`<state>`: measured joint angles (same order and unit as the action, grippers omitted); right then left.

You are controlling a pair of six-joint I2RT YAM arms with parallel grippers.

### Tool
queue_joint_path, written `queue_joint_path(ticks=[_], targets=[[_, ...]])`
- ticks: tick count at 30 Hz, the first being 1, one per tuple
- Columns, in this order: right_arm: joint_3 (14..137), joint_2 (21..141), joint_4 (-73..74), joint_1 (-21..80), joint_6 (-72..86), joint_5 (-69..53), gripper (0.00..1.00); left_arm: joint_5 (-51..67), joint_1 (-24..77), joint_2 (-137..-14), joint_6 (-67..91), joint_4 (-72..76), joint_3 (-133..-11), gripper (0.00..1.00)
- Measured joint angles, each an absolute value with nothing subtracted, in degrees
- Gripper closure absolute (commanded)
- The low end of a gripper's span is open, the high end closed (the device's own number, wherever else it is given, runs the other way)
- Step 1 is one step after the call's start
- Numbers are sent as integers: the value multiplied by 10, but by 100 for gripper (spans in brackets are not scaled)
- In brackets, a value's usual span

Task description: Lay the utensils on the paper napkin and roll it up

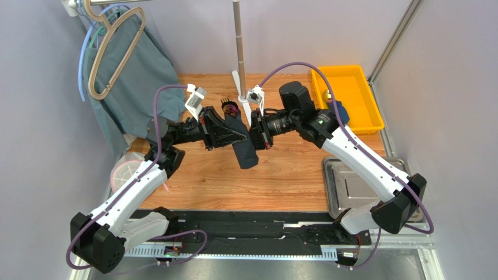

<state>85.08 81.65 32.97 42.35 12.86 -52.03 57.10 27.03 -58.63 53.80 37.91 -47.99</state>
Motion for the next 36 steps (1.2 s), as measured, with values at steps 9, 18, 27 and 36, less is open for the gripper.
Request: queue_joint_path(ticks=[9,18,27,36], targets=[[891,813,402,317,88,-437,68,480,253,-584,475,237,-480,100],[908,745,468,253,42,-283,21,367,246,-630,437,107,-505,100],[899,740,454,319,58,-284,15,351,246,-661,454,98,-523,100],[899,823,422,365,87,-306,19,383,254,-661,478,139,-523,100]])
